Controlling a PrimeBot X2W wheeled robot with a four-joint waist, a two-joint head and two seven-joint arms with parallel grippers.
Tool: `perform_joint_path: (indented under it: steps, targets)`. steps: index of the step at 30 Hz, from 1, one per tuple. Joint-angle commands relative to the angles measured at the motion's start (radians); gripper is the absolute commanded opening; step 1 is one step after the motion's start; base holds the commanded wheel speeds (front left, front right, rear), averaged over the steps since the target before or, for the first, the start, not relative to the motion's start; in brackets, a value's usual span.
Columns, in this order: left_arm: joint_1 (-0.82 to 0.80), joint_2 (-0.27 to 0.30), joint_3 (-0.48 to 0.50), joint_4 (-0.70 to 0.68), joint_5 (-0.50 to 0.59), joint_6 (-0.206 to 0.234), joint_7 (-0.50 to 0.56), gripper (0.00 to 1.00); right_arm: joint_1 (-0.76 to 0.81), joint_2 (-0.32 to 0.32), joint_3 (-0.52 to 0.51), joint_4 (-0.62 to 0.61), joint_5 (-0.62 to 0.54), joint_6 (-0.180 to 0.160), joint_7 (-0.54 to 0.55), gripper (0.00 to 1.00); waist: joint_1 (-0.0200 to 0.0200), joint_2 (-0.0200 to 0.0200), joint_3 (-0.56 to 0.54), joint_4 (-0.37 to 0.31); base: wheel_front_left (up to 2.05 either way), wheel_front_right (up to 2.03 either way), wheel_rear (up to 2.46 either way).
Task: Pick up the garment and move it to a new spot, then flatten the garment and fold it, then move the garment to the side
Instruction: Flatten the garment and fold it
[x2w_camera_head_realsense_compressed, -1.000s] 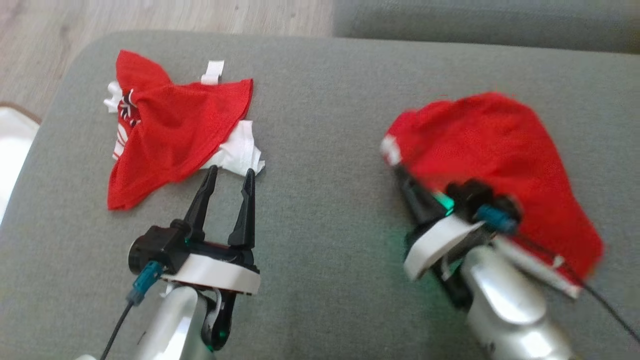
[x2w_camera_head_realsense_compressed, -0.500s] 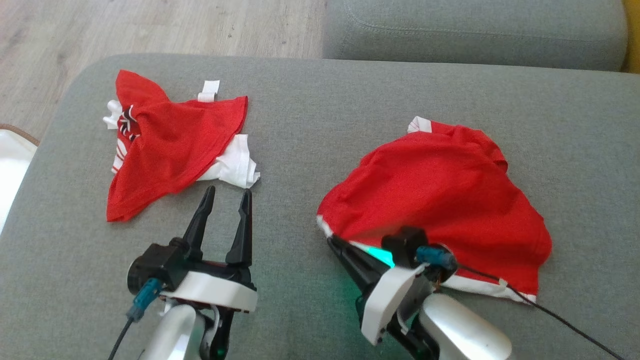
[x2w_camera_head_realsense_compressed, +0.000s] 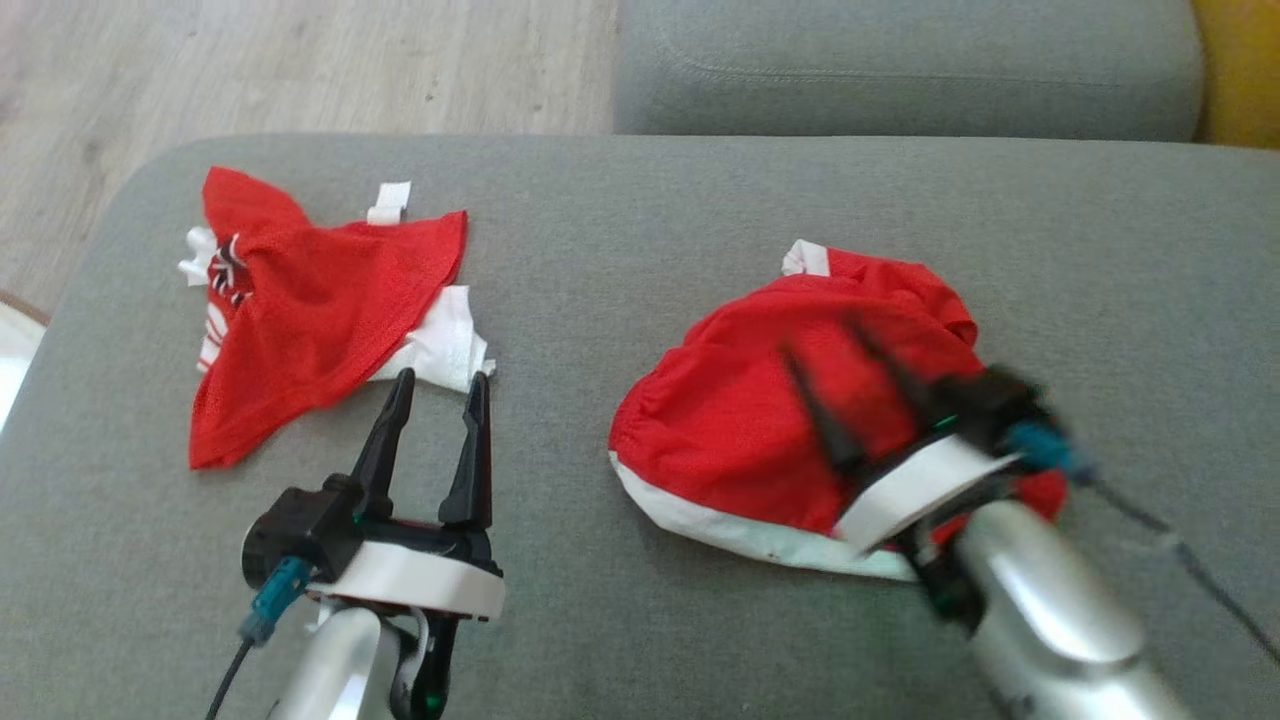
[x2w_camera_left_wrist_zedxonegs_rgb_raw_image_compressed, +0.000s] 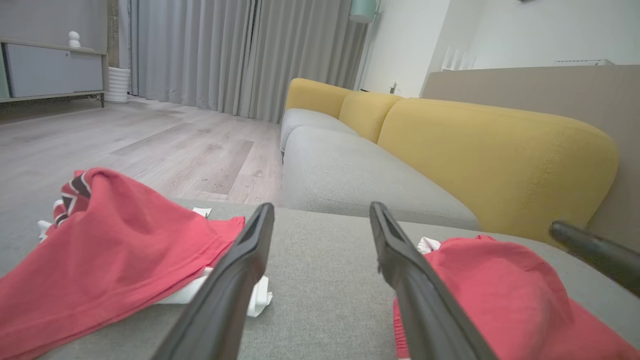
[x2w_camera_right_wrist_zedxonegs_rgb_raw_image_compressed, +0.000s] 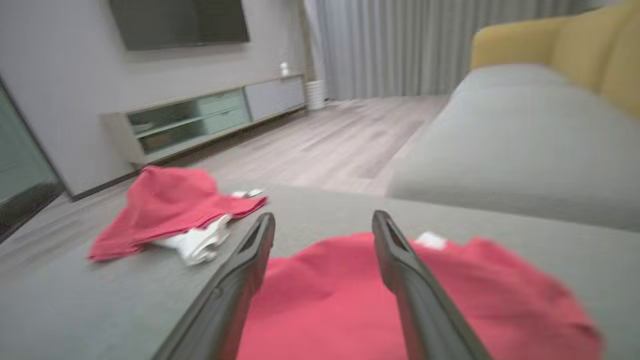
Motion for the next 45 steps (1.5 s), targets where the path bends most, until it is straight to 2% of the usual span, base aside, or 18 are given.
perform_joint_path:
  steps: [1, 7, 12, 21, 34, 45]
  targets:
    - [-0.015, 0.007, 0.038, -0.037, 0.006, -0.003, -0.009, 1.0, -0.015, 0.0, -0.03, -0.042, -0.026, -0.001, -0.017, 1.0, 0.0001, -0.0001, -0.007, -0.01, 0.0, 0.0, 0.0]
    - [-0.004, 0.006, 0.042, -0.049, 0.008, -0.002, -0.009, 1.0, 0.116, 0.029, -0.315, -0.139, -0.187, -0.001, -0.032, 1.0, 0.0001, -0.0001, -0.009, -0.044, 0.0, 0.0, 0.0]
    - [0.005, 0.005, 0.042, -0.05, 0.002, -0.002, -0.009, 1.0, 0.256, 0.066, -0.435, -0.217, -0.273, -0.001, -0.034, 1.0, 0.0001, -0.0001, -0.006, -0.067, 0.0, 0.0, 0.0]
    - [0.002, 0.006, 0.047, -0.047, 0.0, -0.004, -0.009, 1.0, 0.338, 0.079, -0.469, -0.29, -0.293, -0.001, -0.033, 1.0, 0.0001, -0.0001, 0.01, -0.104, 0.0, 0.0, 0.0]
    - [-0.004, 0.003, 0.035, -0.03, 0.002, -0.005, -0.009, 1.0, 0.433, 0.079, -0.479, -0.216, -0.288, -0.001, 0.121, 1.0, 0.0001, -0.0001, 0.015, -0.14, 0.0, 0.0, 0.0]
    - [-0.011, 0.002, 0.024, -0.029, 0.004, -0.006, -0.009, 1.0, 0.407, 0.079, -0.464, -0.151, -0.233, -0.001, 0.168, 1.0, 0.0001, -0.0001, 0.018, -0.138, 0.0, 0.0, 0.0]
